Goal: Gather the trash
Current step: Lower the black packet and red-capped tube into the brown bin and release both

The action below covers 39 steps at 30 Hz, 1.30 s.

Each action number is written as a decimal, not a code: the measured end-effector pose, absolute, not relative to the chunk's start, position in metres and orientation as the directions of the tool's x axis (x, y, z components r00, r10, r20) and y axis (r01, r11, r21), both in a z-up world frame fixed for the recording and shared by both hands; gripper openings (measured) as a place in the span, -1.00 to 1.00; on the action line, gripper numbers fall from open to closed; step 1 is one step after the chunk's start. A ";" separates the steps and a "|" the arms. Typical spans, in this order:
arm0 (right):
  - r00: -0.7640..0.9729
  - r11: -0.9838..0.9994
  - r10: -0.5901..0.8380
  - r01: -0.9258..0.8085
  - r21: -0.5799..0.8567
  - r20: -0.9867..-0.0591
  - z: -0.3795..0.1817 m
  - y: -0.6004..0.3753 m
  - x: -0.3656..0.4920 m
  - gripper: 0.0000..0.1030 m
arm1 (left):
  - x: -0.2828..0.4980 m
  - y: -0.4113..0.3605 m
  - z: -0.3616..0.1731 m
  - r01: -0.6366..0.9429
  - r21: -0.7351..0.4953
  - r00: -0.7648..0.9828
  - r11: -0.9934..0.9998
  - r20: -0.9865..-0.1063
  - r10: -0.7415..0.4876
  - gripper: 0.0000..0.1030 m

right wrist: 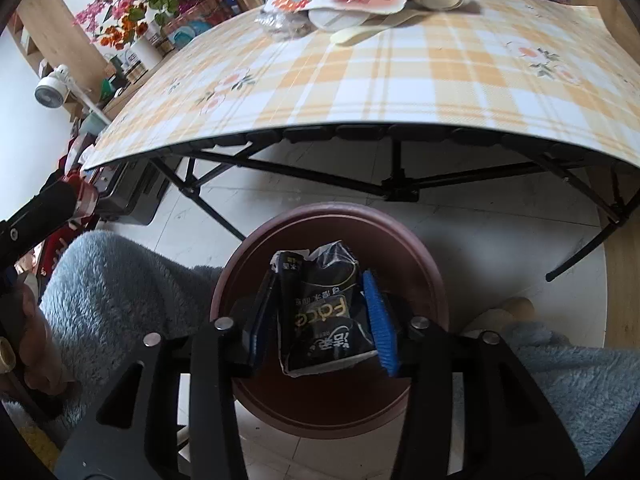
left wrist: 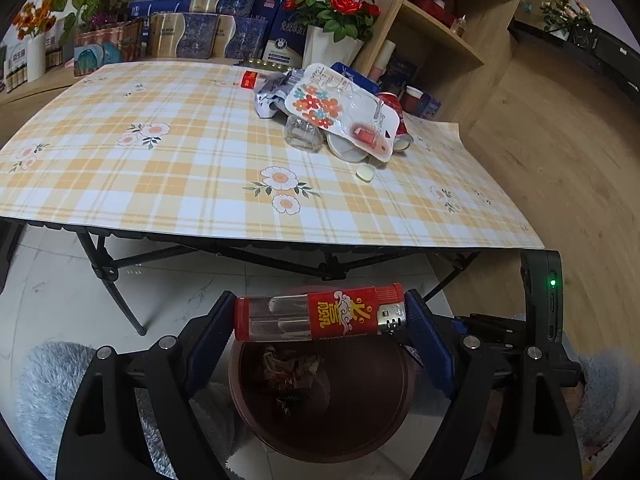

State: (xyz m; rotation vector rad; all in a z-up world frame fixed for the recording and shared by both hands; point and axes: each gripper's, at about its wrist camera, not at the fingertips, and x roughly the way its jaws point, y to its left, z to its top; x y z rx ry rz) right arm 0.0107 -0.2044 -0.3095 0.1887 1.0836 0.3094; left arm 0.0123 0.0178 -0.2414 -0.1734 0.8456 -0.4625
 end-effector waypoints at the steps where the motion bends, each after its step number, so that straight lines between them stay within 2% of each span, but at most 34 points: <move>1: 0.425 0.941 0.339 -0.159 0.300 -0.839 -0.311 -0.204 0.012 -0.07 | 0.013 0.017 -0.242 0.323 -0.329 0.568 0.888 -0.683 -0.459 0.58; 4: 0.398 0.939 0.343 -0.166 0.301 -0.851 -0.315 -0.200 0.014 0.02 | 0.016 0.017 -0.245 0.317 -0.333 0.562 0.888 -0.689 -0.459 0.58; 5: 0.394 0.940 0.341 -0.165 0.299 -0.853 -0.316 -0.200 0.015 0.26 | 0.017 0.017 -0.246 0.314 -0.335 0.560 0.888 -0.691 -0.458 0.58; 7: 0.408 0.946 0.323 -0.152 0.285 -0.854 -0.316 -0.203 0.014 0.50 | 0.019 0.019 -0.249 0.303 -0.344 0.555 0.889 -0.694 -0.458 0.58; 9: 0.420 0.944 0.330 -0.146 0.296 -0.845 -0.313 -0.206 0.014 0.57 | 0.022 0.021 -0.251 0.289 -0.353 0.551 0.890 -0.699 -0.456 0.58; 13: 0.473 0.962 0.269 -0.098 0.253 -0.839 -0.305 -0.214 0.014 0.84 | 0.023 0.021 -0.253 0.283 -0.354 0.544 0.891 -0.706 -0.453 0.58; 18: 0.530 0.975 0.206 -0.042 0.217 -0.822 -0.297 -0.226 0.013 0.86 | 0.024 0.014 -0.258 0.297 -0.332 0.519 0.895 -0.731 -0.443 0.58; 26: 0.574 0.970 0.168 0.051 0.240 -0.801 -0.291 -0.252 0.011 0.87 | 0.025 0.000 -0.271 0.317 -0.287 0.462 0.904 -0.786 -0.411 0.58; 39: 0.605 0.963 0.149 0.090 0.254 -0.782 -0.284 -0.261 0.005 0.87 | 0.023 -0.014 -0.279 0.344 -0.241 0.421 0.908 -0.824 -0.378 0.59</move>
